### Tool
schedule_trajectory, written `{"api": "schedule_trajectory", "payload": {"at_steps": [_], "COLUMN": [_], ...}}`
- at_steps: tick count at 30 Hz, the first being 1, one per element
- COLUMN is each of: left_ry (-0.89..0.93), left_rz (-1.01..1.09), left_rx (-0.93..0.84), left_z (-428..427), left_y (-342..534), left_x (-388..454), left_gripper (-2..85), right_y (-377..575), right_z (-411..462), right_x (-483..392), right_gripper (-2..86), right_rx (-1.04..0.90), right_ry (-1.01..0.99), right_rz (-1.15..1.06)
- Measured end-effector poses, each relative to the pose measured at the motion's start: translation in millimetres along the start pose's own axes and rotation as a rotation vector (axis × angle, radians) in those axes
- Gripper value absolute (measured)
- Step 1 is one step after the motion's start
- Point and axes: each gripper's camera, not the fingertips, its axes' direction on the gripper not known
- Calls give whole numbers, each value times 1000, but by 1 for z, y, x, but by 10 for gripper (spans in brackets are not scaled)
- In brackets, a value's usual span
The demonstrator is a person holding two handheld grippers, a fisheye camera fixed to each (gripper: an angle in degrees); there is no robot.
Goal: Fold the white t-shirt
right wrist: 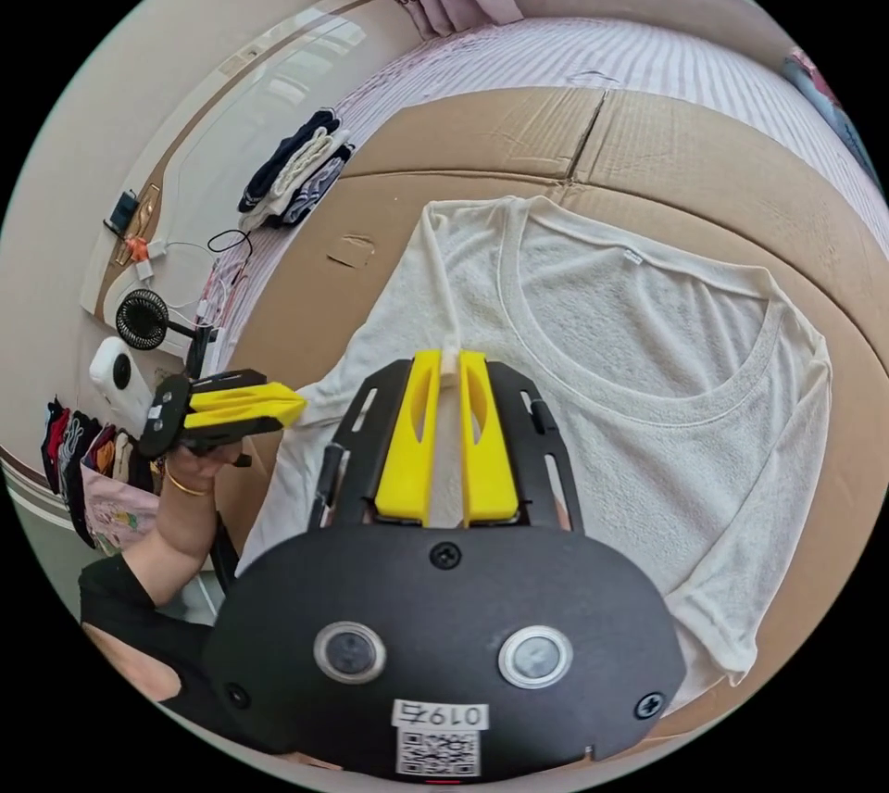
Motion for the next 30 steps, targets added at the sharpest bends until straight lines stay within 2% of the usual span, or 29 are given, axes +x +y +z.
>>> {"api": "schedule_trajectory", "payload": {"at_steps": [1, 5, 8, 13, 15, 20, 23, 30], "left_ry": [-36, -10, 52, 138, 163, 172, 252, 188], "left_rz": [-3, -25, -53, -236, -259, -326, -343, -358], "left_rx": [-53, -39, 33, 239, 227, 175, 181, 73], "left_z": [2, -11, -33, -98, -103, -97, -102, -109], "left_y": [5, 27, 49, 110, 128, 165, 175, 186], "left_x": [0, -4, -12, -44, -45, -47, -52, -31], "left_gripper": [7, 8, 9, 23, 34, 84, 100, 75], "right_y": [3, 26, 52, 110, 151, 227, 261, 293], "right_z": [1, 3, 2, 5, 11, 45, 70, 116], "right_x": [5, 47, 57, 39, 23, 10, 18, 61], "right_gripper": [38, 48, 49, 24, 11, 0, -3, -6], "right_rx": [-2, 31, 72, 117, 148, 153, 158, 194], "right_ry": [0, -77, -96, -169, -186, -150, -79, 2], "right_rz": [3, 58, 21, -159, -261, -337, -324, -230]}}
